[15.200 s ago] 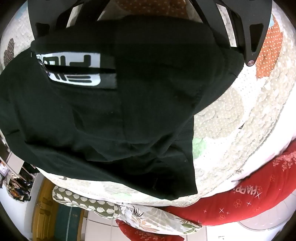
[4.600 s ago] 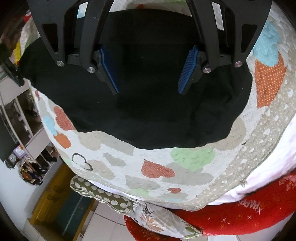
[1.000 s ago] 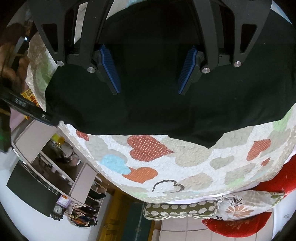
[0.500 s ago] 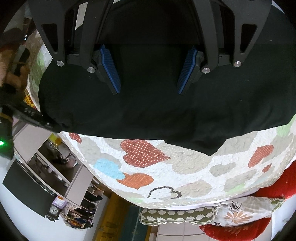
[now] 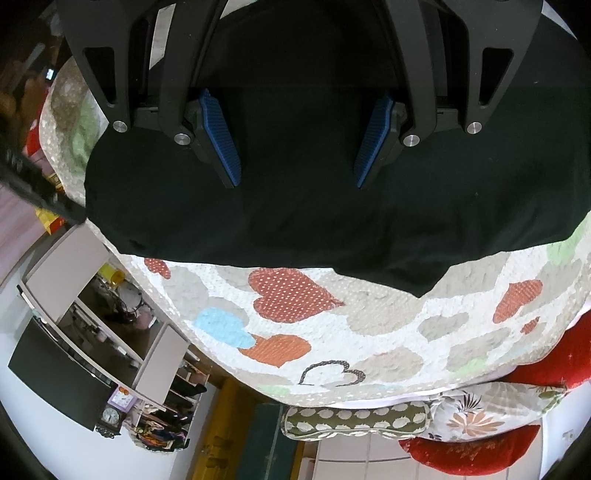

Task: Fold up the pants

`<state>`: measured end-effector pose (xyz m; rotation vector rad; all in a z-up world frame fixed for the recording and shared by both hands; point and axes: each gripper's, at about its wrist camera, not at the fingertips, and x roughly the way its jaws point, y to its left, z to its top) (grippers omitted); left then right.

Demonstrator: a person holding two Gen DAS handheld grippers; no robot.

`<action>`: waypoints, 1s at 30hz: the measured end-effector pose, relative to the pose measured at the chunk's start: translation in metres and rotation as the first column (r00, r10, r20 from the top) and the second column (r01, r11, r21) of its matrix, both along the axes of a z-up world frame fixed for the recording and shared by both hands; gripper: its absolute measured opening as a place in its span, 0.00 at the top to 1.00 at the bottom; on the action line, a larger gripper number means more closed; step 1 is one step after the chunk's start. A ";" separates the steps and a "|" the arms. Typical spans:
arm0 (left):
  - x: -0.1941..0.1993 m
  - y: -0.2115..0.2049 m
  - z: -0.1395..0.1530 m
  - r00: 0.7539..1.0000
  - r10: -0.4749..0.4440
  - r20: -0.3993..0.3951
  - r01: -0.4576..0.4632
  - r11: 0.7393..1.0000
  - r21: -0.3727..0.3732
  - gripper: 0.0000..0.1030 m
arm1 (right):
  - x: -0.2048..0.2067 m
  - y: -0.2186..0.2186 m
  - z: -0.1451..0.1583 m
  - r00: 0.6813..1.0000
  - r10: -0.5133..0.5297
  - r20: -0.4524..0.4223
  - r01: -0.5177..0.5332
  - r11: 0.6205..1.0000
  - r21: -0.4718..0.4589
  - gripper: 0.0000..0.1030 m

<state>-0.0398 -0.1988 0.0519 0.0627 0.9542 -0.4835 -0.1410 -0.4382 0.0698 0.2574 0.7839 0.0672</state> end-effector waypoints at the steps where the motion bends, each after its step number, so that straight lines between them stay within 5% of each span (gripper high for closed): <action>1: -0.001 -0.001 0.001 1.000 -0.002 0.003 0.002 1.000 0.002 0.38 | -0.003 0.003 -0.002 1.000 0.009 -0.002 -0.009 1.000 0.004 0.89; 14: -0.003 -0.009 0.007 1.000 -0.023 0.011 0.024 1.000 -0.003 0.38 | -0.027 0.006 -0.018 0.999 0.010 -0.052 -0.007 0.998 0.055 0.68; 30: 0.007 -0.027 0.004 0.997 -0.072 -0.031 0.071 0.997 -0.020 0.38 | -0.035 0.001 -0.025 0.997 0.015 -0.075 -0.009 0.997 0.074 0.64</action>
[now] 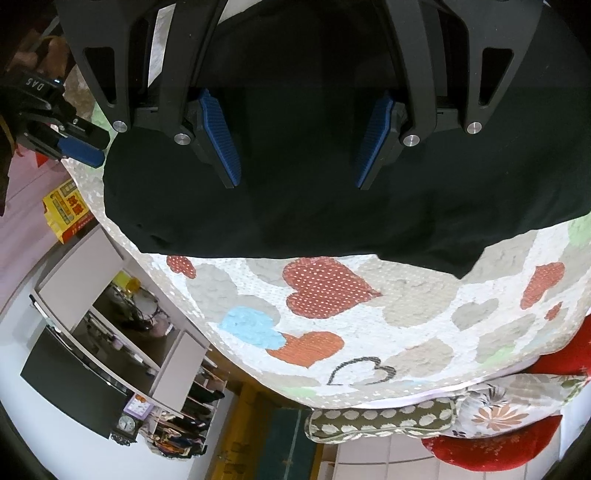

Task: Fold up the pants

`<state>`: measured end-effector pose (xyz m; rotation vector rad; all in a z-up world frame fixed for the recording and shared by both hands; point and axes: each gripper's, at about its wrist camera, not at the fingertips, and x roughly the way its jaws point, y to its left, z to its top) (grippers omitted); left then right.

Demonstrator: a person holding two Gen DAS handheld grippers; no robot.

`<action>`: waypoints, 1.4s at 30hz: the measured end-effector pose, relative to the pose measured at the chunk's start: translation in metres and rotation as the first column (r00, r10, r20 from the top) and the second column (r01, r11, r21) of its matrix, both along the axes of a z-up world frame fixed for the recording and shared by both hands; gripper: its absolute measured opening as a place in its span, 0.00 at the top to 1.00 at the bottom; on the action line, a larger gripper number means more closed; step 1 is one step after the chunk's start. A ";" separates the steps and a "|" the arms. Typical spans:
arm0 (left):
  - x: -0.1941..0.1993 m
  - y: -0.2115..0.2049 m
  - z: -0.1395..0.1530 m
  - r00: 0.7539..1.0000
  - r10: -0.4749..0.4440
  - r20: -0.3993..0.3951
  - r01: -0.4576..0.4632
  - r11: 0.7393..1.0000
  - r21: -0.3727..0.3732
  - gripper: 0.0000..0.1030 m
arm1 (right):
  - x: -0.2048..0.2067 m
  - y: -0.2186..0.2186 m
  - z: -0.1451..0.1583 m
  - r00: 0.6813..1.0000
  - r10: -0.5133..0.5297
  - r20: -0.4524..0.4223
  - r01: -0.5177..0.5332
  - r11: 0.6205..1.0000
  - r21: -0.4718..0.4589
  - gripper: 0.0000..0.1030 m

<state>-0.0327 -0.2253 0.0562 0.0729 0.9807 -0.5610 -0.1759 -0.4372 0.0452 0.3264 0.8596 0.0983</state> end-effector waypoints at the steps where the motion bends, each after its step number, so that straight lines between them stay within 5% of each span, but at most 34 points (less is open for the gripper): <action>1: 0.001 -0.001 -0.001 1.000 -0.007 -0.010 0.007 1.000 -0.003 0.38 | 0.000 0.000 -0.001 1.000 0.001 -0.003 -0.001 1.000 0.002 0.63; 13: 0.029 -0.043 0.009 0.985 -0.158 -0.069 0.154 0.987 -0.054 0.29 | -0.001 -0.001 -0.010 1.000 -0.002 -0.010 0.003 0.998 0.058 0.56; 22: 0.044 -0.110 -0.002 0.928 -0.356 -0.105 0.358 0.934 -0.007 0.29 | -0.006 -0.003 -0.015 1.000 0.002 0.001 -0.002 0.994 0.105 0.52; 29: 0.044 -0.161 -0.018 0.874 -0.462 -0.149 0.469 0.883 0.012 0.29 | -0.001 -0.003 -0.026 0.998 -0.034 0.047 0.024 0.978 0.208 0.35; 34: 0.038 -0.184 -0.029 0.870 -0.477 -0.127 0.486 0.873 0.051 0.29 | 0.005 0.000 -0.028 0.990 -0.094 0.103 0.069 0.974 0.218 0.34; 36: 0.036 -0.187 -0.030 0.868 -0.483 -0.117 0.491 0.870 0.050 0.31 | 0.008 0.005 -0.027 0.990 -0.092 0.110 0.071 0.981 0.180 0.45; 37: 0.036 -0.187 -0.030 0.866 -0.487 -0.116 0.494 0.869 0.041 0.35 | 0.010 0.007 -0.027 0.989 -0.082 0.119 0.061 0.983 0.171 0.57; 38: 0.036 -0.186 -0.031 0.866 -0.486 -0.114 0.493 0.869 0.035 0.42 | 0.012 0.007 -0.028 0.990 -0.074 0.118 0.051 0.981 0.185 0.78; 41: 0.044 -0.180 -0.027 0.865 -0.482 -0.139 0.485 0.874 -0.010 0.67 | 0.017 0.005 -0.027 0.990 -0.075 0.116 0.047 0.972 0.231 0.84; 42: 0.048 -0.175 -0.022 0.866 -0.476 -0.155 0.475 0.879 -0.045 0.68 | 0.015 0.008 -0.017 0.987 -0.068 0.147 0.035 0.975 0.218 0.85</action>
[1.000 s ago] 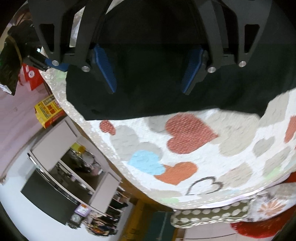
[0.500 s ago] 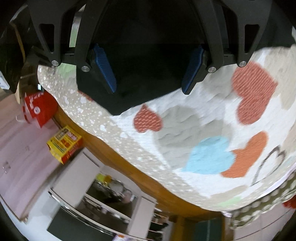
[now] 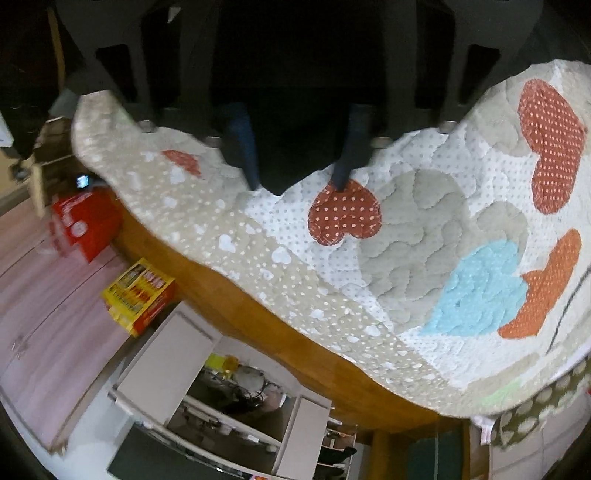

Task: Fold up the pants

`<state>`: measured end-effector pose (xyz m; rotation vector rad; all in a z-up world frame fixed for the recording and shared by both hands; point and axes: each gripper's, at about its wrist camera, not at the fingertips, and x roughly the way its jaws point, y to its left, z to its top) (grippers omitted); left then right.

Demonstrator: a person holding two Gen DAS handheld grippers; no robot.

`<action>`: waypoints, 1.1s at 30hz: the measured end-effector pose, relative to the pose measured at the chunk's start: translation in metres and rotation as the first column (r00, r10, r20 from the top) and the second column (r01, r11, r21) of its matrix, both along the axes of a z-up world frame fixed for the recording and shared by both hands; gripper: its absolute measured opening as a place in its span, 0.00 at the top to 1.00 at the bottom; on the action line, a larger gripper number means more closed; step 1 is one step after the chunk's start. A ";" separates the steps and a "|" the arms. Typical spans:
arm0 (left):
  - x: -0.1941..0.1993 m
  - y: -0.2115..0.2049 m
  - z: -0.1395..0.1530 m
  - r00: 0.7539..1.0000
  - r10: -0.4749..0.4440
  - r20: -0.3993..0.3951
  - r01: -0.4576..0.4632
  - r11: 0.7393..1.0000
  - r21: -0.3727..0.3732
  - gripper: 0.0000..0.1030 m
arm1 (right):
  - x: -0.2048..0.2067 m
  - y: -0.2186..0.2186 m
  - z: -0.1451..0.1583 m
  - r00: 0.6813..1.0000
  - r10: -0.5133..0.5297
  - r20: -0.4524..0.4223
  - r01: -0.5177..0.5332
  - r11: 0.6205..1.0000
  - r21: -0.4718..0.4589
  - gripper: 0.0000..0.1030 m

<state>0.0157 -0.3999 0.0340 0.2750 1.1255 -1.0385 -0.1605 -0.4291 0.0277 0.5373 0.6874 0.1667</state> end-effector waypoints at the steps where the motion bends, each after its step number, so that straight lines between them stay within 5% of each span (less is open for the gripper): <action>1: 0.003 0.006 0.005 1.000 0.011 -0.016 -0.012 1.000 -0.023 0.68 | 0.001 0.003 0.008 1.000 0.008 0.022 -0.008 1.000 -0.018 0.85; 6: 0.019 0.069 0.060 0.993 0.114 -0.021 -0.115 0.979 -0.166 0.68 | 0.012 0.042 0.065 0.979 0.133 0.157 -0.114 0.986 -0.125 0.86; 11: 0.028 0.166 0.096 0.957 0.287 0.049 -0.273 0.943 -0.191 0.68 | 0.037 0.106 0.077 0.930 0.311 0.197 -0.289 0.948 -0.131 0.86; 14: 0.027 0.234 0.099 0.899 0.423 0.115 -0.401 0.899 -0.176 0.68 | 0.056 0.160 0.058 0.887 0.434 0.157 -0.417 0.899 -0.130 0.86; 18: 0.021 0.295 0.083 0.839 0.531 0.122 -0.517 0.846 -0.127 0.68 | 0.081 0.214 0.008 0.822 0.561 -0.096 -0.567 0.823 -0.037 0.80; 21: 0.011 0.318 0.070 0.825 0.556 0.101 -0.547 0.831 -0.106 0.68 | 0.066 0.198 0.024 0.827 0.562 -0.024 -0.562 0.824 -0.079 0.80; 25: -0.014 0.321 0.063 0.831 0.548 0.095 -0.539 0.836 -0.106 0.54 | 0.064 0.149 0.050 0.900 0.433 0.052 -0.426 0.898 -0.111 0.75; 29: -0.042 0.308 0.059 0.820 0.559 0.123 -0.545 0.828 -0.129 0.52 | 0.088 0.136 0.048 0.933 0.359 0.010 -0.354 0.924 -0.142 0.75; 33: -0.050 0.293 0.039 0.806 0.565 0.174 -0.566 0.823 -0.052 0.52 | 0.101 0.164 0.025 0.924 0.381 -0.037 -0.380 0.901 -0.211 0.75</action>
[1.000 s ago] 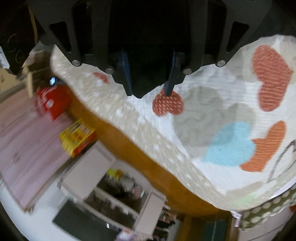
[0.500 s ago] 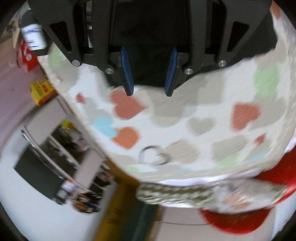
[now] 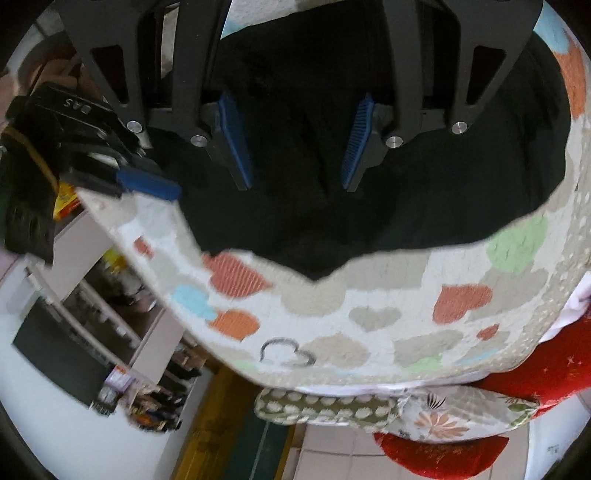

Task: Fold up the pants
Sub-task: 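Lower the folded edge onto the pants and open the right gripper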

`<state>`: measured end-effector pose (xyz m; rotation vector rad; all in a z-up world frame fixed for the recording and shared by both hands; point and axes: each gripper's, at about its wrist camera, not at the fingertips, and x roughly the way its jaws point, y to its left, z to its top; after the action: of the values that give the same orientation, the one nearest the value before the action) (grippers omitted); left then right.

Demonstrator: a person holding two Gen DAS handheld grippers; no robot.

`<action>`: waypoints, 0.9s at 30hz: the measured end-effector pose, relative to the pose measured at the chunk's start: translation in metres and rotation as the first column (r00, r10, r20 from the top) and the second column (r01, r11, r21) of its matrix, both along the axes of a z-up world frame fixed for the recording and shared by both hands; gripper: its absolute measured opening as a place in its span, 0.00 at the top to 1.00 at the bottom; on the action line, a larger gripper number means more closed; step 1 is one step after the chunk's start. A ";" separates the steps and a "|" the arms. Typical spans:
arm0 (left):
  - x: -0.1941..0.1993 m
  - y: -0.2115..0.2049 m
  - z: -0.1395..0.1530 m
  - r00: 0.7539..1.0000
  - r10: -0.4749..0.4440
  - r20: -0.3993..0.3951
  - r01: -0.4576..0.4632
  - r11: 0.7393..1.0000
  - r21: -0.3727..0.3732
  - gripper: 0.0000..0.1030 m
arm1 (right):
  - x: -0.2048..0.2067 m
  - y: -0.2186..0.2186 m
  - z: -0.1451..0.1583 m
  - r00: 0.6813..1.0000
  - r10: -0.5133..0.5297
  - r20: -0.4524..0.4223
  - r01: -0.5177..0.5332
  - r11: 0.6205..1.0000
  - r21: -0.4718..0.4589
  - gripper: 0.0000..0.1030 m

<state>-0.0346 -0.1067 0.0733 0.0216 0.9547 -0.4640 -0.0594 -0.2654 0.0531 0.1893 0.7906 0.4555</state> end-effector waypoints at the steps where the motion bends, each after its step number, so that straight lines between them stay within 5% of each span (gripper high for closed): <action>1: 0.000 -0.002 -0.008 1.000 0.007 -0.008 -0.007 0.999 0.032 0.52 | 0.008 0.008 -0.007 1.000 -0.004 -0.014 0.003 0.999 -0.051 0.75; 4: 0.002 0.000 -0.031 0.999 0.047 -0.025 -0.044 0.993 0.112 0.51 | 0.017 -0.001 -0.024 0.998 -0.023 -0.065 0.015 0.993 -0.118 0.75; 14: -0.017 0.030 -0.030 0.993 0.114 -0.017 -0.113 0.993 0.042 0.43 | -0.031 0.008 -0.010 0.997 0.061 -0.047 -0.066 0.992 -0.109 0.75; 18: -0.018 0.029 -0.032 0.992 0.126 -0.015 -0.125 0.992 0.032 0.41 | -0.049 0.027 -0.022 0.997 0.075 -0.035 -0.080 0.975 -0.208 0.73; 27: -0.025 0.035 -0.014 0.986 0.166 0.016 -0.166 0.986 0.021 0.41 | -0.045 0.030 0.009 0.997 0.078 0.001 -0.076 0.982 -0.173 0.71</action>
<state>-0.0599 -0.0713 0.0590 -0.0347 0.9390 -0.2991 -0.1047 -0.2358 0.0618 -0.0048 0.8275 0.4579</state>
